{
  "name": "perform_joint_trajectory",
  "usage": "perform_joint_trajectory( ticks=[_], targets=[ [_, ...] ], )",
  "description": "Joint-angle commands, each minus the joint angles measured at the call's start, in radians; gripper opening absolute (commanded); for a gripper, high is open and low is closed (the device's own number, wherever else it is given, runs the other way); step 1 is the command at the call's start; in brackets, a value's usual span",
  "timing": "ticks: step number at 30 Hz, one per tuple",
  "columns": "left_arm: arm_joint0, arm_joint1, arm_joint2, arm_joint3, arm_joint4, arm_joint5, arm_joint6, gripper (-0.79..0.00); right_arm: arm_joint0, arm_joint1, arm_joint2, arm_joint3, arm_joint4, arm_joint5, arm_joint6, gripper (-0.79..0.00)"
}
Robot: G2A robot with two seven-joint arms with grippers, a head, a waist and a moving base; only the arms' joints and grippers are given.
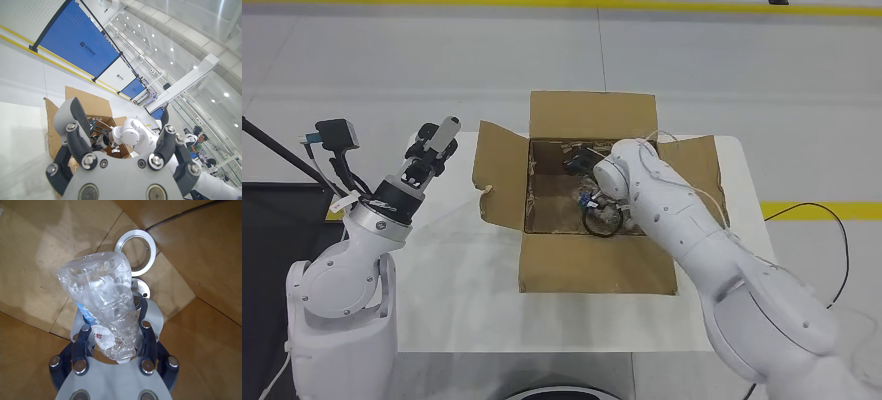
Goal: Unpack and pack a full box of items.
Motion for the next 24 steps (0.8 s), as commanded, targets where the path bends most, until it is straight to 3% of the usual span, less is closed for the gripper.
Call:
perform_joint_trajectory(
  ticks=[1,4,6,16,24],
  targets=[
    [0.000,0.000,0.000,0.000,0.000,0.000,0.000,0.000,0.000,0.006,0.011,-0.007,-0.005,0.005,-0.002,-0.625],
    [0.000,0.000,0.000,0.000,0.000,0.000,0.000,0.000,-0.004,0.019,0.030,-0.026,-0.015,0.009,-0.003,-0.668],
    [0.000,0.000,0.000,0.000,0.000,0.000,0.000,0.000,-0.008,0.030,0.044,-0.043,-0.023,0.010,-0.007,-0.785],
    [0.000,0.000,0.000,0.000,0.000,0.000,0.000,0.000,-0.073,0.117,0.165,-0.240,-0.035,-0.070,-0.035,-0.785],
    [0.000,0.000,0.000,0.000,0.000,0.000,0.000,0.000,-0.252,0.242,0.401,-0.656,-0.045,-0.171,-0.023,-0.785]
  ],
)
